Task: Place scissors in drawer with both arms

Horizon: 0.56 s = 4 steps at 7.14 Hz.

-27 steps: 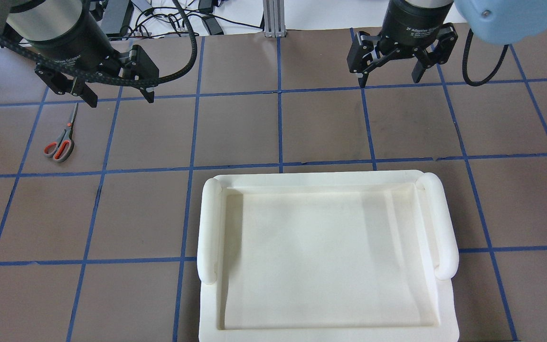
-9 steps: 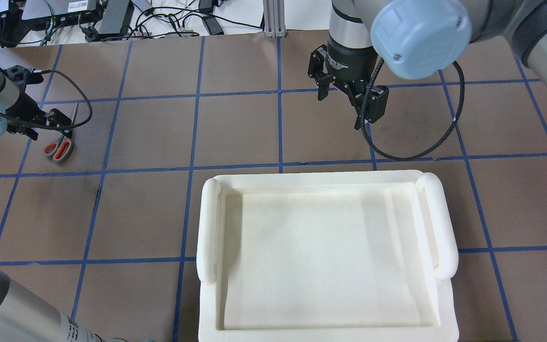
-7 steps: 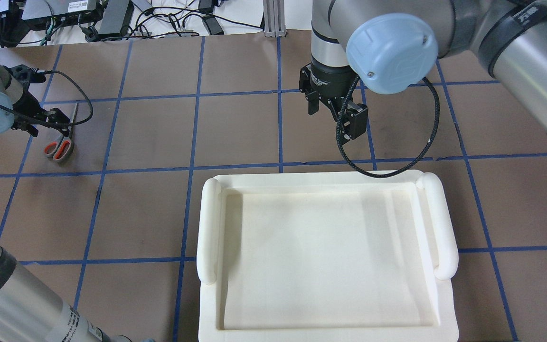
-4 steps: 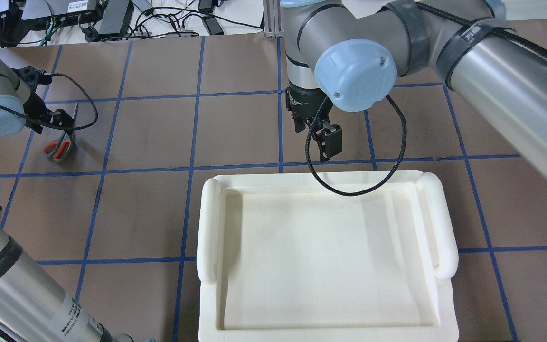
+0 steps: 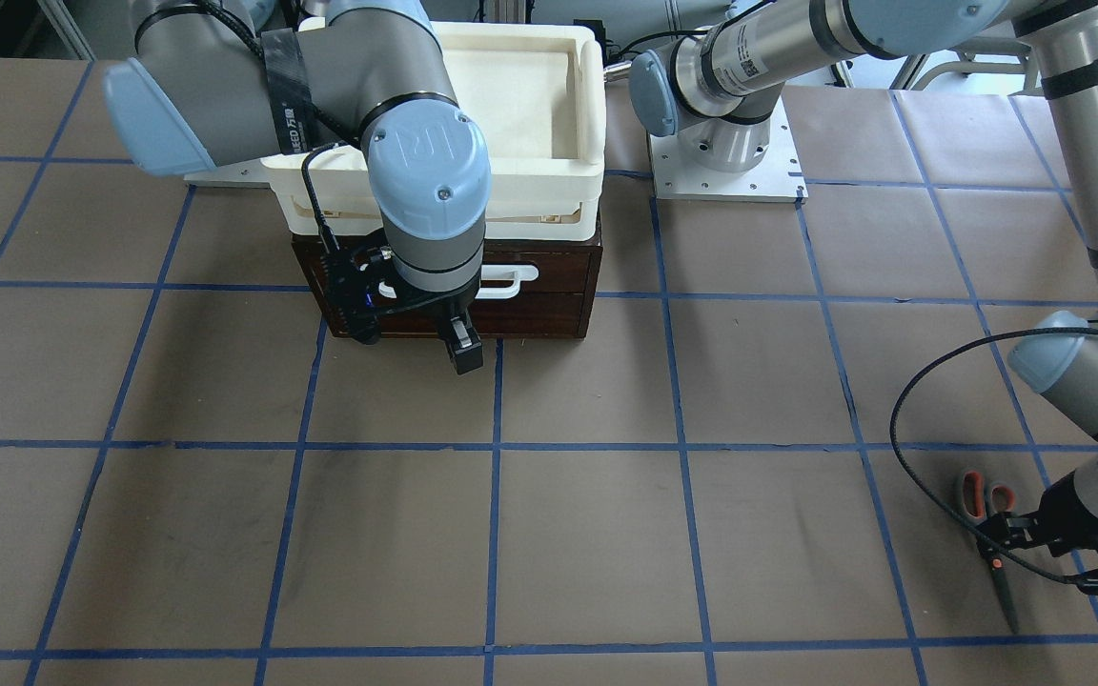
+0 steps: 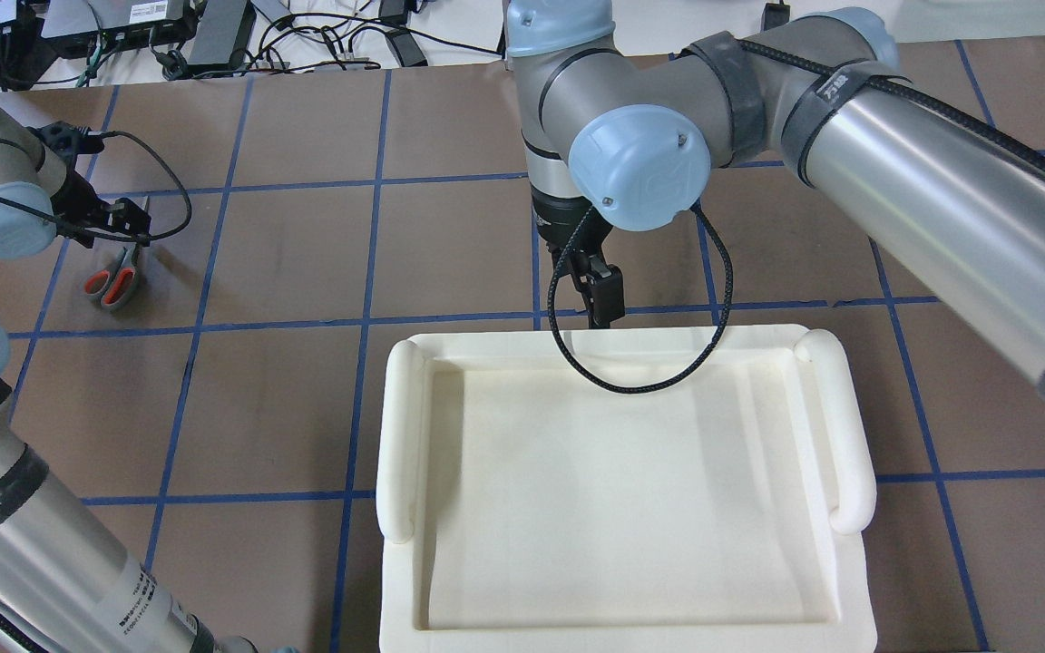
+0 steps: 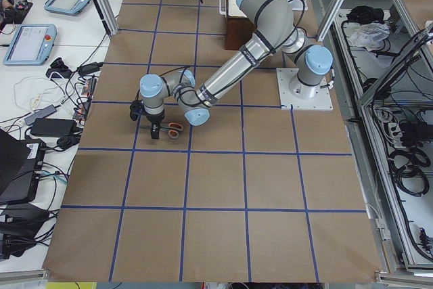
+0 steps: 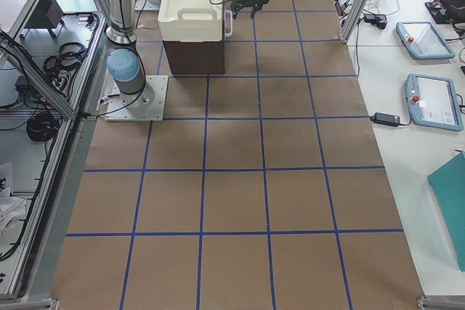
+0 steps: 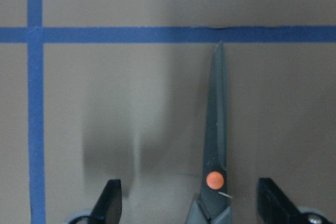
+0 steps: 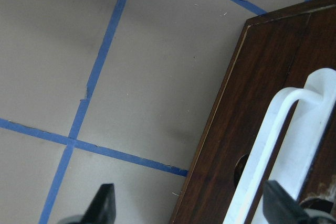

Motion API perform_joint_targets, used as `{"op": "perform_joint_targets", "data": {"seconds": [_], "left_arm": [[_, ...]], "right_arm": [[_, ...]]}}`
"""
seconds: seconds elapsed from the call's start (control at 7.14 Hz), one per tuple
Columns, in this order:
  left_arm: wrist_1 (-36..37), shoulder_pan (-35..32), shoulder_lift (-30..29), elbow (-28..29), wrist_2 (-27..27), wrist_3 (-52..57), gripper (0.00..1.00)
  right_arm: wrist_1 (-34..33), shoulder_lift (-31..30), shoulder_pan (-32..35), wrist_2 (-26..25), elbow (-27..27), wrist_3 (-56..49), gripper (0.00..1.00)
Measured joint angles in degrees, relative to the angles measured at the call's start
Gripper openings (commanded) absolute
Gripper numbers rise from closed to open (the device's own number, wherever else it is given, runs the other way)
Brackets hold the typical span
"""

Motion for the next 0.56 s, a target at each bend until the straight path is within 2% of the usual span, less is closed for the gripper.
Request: {"op": "perform_joint_targets", "data": {"seconds": [0.56], "left_arm": [[-1.09,-0.04,0.69,-0.6,0.12,0.21,0.91]], "right_arm": [[0.84,1.19,0.06,0.25,0.06,5.1,1.0]]}}
